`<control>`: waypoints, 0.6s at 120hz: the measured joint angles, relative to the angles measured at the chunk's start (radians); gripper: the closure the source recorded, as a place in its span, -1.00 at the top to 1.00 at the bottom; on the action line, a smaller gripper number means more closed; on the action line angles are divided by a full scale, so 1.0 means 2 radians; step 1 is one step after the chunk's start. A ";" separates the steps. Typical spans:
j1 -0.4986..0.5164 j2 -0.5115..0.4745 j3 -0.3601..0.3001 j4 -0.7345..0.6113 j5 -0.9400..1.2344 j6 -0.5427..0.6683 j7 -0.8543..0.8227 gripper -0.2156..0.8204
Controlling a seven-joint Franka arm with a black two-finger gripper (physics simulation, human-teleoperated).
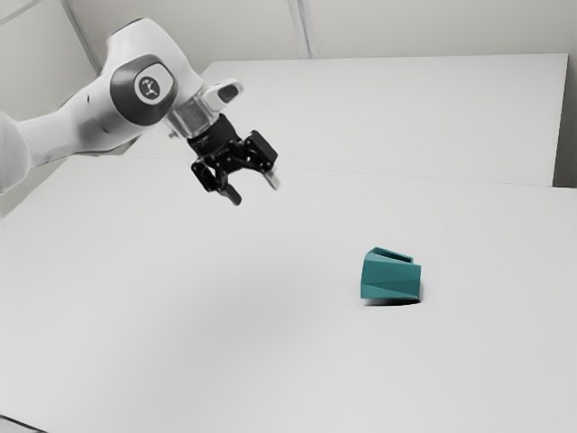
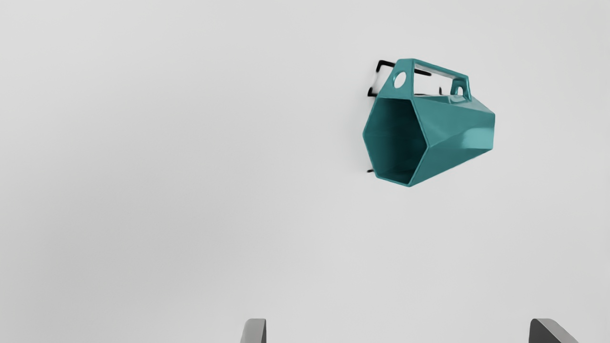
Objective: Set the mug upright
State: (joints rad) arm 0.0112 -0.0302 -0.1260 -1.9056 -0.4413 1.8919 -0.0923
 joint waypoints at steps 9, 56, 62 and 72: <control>-0.005 0.018 -0.005 -0.022 -0.036 0.041 0.020 0.58; -0.003 0.116 -0.036 -0.040 -0.166 0.166 0.111 0.58; -0.004 0.131 -0.040 -0.035 -0.175 0.177 0.122 0.58; -0.005 0.147 -0.048 -0.032 -0.199 0.189 0.138 0.58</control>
State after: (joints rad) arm 0.0017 0.2640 -0.2212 -1.9688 -0.8389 2.2696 0.1839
